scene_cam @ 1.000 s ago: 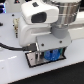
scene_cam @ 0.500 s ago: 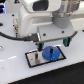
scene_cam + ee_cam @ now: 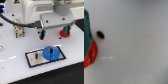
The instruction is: Insert the blue gear onto the right peg, followed by the red gear
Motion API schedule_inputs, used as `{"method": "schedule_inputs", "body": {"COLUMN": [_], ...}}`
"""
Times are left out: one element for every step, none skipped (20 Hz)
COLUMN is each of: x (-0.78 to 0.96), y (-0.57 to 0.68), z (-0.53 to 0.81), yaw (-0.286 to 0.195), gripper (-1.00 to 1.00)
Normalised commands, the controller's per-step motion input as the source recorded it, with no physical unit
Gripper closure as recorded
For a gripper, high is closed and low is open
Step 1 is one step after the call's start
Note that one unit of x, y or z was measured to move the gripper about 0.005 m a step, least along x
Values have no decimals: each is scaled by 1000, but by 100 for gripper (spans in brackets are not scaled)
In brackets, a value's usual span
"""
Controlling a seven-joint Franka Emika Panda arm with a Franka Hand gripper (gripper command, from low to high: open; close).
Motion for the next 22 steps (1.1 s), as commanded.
{"method": "schedule_inputs", "body": {"x": [-557,-609,-608,-549,-509,-569,-565,-541,-473,-475,-469,-504,-490,-457,37,69,171,286,457,540,580,606], "y": [463,323,290,323,404,338,362,367,435,447,473,497,491,466,0,0,0,0,0,0,0,0], "z": [21,-43,-55,-74,-40,-56,-54,-65,-45,-20,-16,27,23,-11,0,0,0,0,0,0,26,37], "yaw": [0,0,0,0,0,0,0,0,0,0,0,0,0,0,0,0,0,0,0,0,0,0], "gripper": [-100,-100,-100,-100,-100,-100,-100,-100,-100,-100,-100,-100,-100,-100,-100,-100,-100,-100,-100,-100,-100,-100]}}
